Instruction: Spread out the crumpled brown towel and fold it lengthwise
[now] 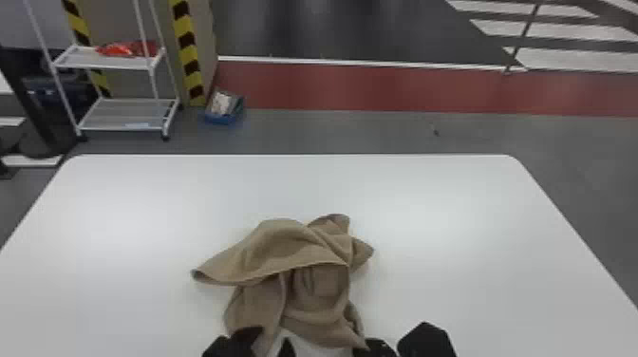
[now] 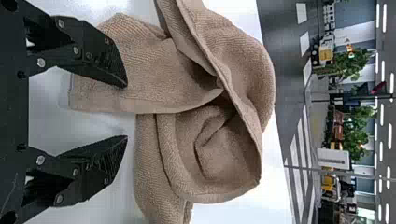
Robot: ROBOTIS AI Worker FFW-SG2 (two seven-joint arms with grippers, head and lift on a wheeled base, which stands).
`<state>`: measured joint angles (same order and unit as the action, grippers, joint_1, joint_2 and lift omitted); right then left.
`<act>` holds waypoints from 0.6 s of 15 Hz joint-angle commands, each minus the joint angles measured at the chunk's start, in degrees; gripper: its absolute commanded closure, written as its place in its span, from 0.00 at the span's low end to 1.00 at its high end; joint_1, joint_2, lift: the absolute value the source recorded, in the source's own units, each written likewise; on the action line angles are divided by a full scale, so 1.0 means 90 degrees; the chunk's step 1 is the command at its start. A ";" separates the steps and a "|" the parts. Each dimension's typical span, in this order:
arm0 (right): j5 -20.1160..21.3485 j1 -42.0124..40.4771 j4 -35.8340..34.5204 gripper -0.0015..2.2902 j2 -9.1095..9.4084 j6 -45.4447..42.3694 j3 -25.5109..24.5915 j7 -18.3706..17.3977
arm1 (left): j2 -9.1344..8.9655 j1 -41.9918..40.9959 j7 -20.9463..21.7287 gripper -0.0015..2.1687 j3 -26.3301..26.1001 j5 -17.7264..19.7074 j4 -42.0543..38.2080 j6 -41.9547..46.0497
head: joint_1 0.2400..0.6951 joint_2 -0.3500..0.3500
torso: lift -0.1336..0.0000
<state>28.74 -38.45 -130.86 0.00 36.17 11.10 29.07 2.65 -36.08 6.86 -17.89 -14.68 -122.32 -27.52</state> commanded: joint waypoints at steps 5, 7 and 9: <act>0.0000 -0.0064 -0.0148 0.72 0.0006 0.0000 0.0027 -0.0036 | 0.0076 -0.0044 -0.0332 0.78 0.0201 0.0010 -0.0383 -0.0102 | 1.00 0.44 | 0.07; -0.0010 -0.0073 -0.0333 0.72 0.0006 0.0039 0.0007 -0.0046 | 0.0086 -0.0141 -0.0410 0.99 0.0250 0.0010 -0.0715 -0.0395 | 1.00 0.47 | 0.07; 0.0108 0.0181 -0.0792 0.72 0.0006 0.0821 -0.0110 0.0061 | 0.0096 -0.0327 -0.0186 0.99 0.0582 0.0010 -0.1331 -0.0492 | 1.00 0.49 | 0.07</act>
<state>28.84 -38.52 -134.96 0.00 38.30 10.85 29.10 3.46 -37.94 4.12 -14.75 -14.61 -130.24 -30.89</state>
